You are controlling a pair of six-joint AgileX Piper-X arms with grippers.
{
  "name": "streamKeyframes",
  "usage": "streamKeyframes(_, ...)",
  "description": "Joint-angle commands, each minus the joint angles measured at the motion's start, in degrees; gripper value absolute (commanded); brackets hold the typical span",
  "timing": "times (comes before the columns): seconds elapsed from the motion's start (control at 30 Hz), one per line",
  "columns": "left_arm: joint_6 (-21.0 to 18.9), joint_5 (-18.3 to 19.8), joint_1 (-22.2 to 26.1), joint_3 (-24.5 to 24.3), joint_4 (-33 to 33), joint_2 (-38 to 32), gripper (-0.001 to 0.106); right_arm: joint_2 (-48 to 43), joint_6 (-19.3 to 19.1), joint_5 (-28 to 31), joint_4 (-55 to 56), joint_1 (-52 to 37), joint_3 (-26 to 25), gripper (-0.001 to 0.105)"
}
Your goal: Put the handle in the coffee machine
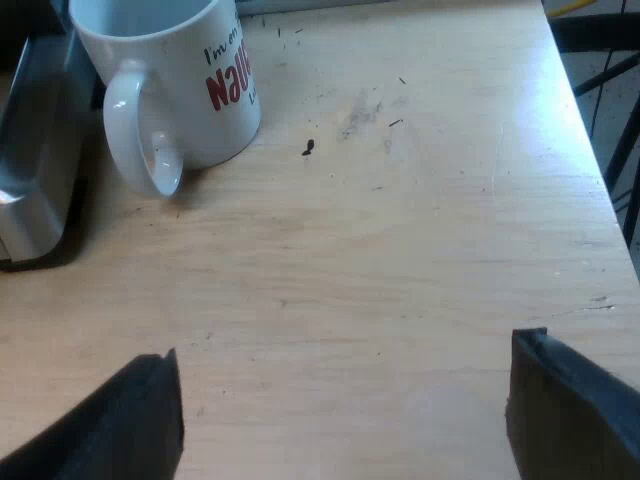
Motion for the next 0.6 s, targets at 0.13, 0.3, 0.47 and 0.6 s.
streamKeyframes(0.13,-0.6,-0.2,-2.6,-0.1,-0.7,-8.0,0.07,-2.6,0.0,0.1,-0.3,0.1,-0.4,0.069)
streamKeyframes(0.3,-0.6,-0.1,-3.7,-0.1,-0.7,-8.0,0.07,-2.6,0.0,0.2,-0.3,0.1,-0.4,0.069)
streamKeyframes(0.47,-0.6,0.1,-3.9,-0.1,-0.7,-8.0,0.07,-2.6,0.0,0.2,-0.3,0.1,-0.4,0.069)
streamKeyframes(0.6,-0.6,0.1,-3.5,-0.1,-0.7,-8.0,0.07,-2.6,0.0,0.2,-0.3,0.1,-0.4,0.069)
